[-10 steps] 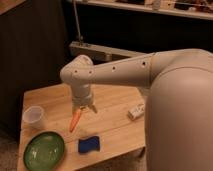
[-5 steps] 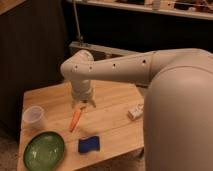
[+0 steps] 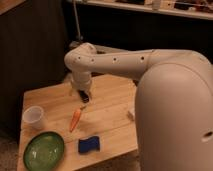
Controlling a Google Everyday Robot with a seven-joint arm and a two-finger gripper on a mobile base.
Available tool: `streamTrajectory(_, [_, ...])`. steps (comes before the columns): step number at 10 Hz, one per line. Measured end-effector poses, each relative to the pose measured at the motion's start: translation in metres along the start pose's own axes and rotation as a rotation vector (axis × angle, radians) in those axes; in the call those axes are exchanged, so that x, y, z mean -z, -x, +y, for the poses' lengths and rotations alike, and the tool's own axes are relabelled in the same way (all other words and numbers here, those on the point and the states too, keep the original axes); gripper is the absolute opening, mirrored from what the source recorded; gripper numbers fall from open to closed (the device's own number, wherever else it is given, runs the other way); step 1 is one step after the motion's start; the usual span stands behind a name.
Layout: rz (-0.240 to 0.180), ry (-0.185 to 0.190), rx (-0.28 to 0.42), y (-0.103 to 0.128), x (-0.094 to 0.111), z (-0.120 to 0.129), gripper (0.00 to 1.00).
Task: Place the pepper in the ceramic cup
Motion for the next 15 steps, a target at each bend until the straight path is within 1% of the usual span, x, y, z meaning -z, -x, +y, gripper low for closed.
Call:
streamTrajectory(1, [-0.003,-0.029,-0.015,0.000,-0.007,0.000,0.65])
streamTrajectory(2, [0.000,-0.055,-0.021,-0.003,-0.017,0.006,0.65])
streamTrajectory(3, [0.004,-0.072,-0.026,-0.004,-0.023,0.007,0.65])
streamTrajectory(4, [0.014,-0.098,-0.036,-0.006,-0.037,0.004,0.65])
streamTrajectory(5, [0.024,-0.107,-0.038,-0.007,-0.050,0.004,0.65])
streamTrajectory(7, [0.061,-0.100,-0.062,-0.012,-0.071,0.003,0.65])
streamTrajectory(9, [0.088,-0.089,-0.074,-0.015,-0.089,0.003,0.65])
streamTrajectory(12, [0.119,-0.075,-0.067,-0.023,-0.119,0.010,0.65])
streamTrajectory(14, [0.143,-0.061,-0.074,-0.028,-0.138,0.009,0.65])
streamTrajectory(15, [0.149,-0.057,-0.074,-0.030,-0.144,0.009,0.65])
